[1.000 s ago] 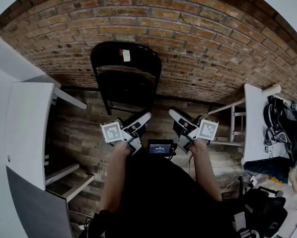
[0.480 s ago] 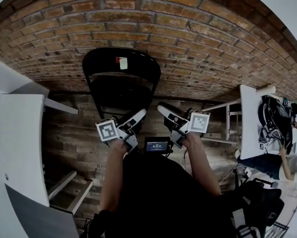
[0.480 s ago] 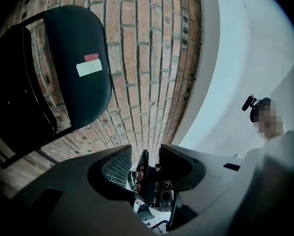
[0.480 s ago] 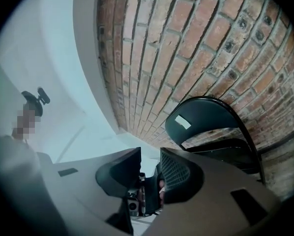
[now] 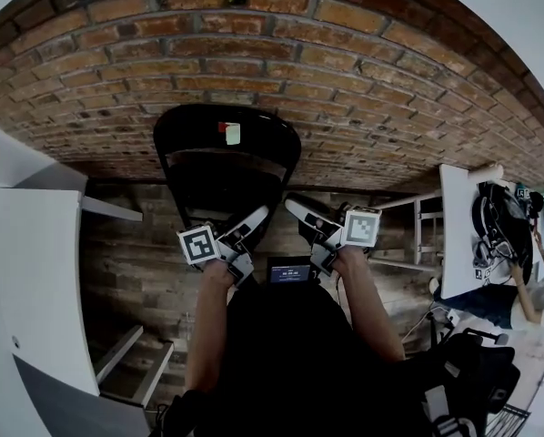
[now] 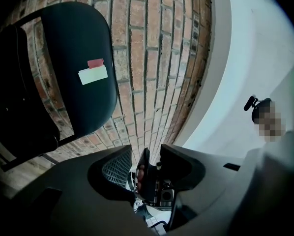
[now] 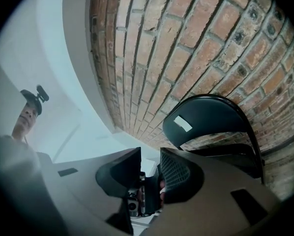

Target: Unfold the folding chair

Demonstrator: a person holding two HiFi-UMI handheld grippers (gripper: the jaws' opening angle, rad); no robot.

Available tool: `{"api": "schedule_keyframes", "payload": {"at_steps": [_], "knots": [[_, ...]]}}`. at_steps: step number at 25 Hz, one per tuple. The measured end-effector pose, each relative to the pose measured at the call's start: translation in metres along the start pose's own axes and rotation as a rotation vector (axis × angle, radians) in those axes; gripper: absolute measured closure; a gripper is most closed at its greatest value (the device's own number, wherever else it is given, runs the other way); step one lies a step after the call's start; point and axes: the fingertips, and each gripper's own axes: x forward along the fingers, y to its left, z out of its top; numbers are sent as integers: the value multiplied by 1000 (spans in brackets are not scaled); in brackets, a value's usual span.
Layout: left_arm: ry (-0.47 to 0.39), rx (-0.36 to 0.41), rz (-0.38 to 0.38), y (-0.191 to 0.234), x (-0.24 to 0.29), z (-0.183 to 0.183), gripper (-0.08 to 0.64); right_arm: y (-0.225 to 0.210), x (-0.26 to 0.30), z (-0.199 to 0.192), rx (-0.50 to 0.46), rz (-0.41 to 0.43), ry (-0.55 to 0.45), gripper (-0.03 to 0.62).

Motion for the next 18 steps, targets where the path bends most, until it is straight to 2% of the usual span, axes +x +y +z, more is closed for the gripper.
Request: {"api": "schedule_keyframes", "payload": {"at_steps": [3,7,18], "knots": [[-2,-13,11,5,2,5,371,-7,5,4,4,-1,6,489],[-16,-17,41,14,5,9,371,-6,16,16,-7,40,17,489],[-81,70,130,25,36,48,371,-30,33,66,-6,132,95,489]]}}
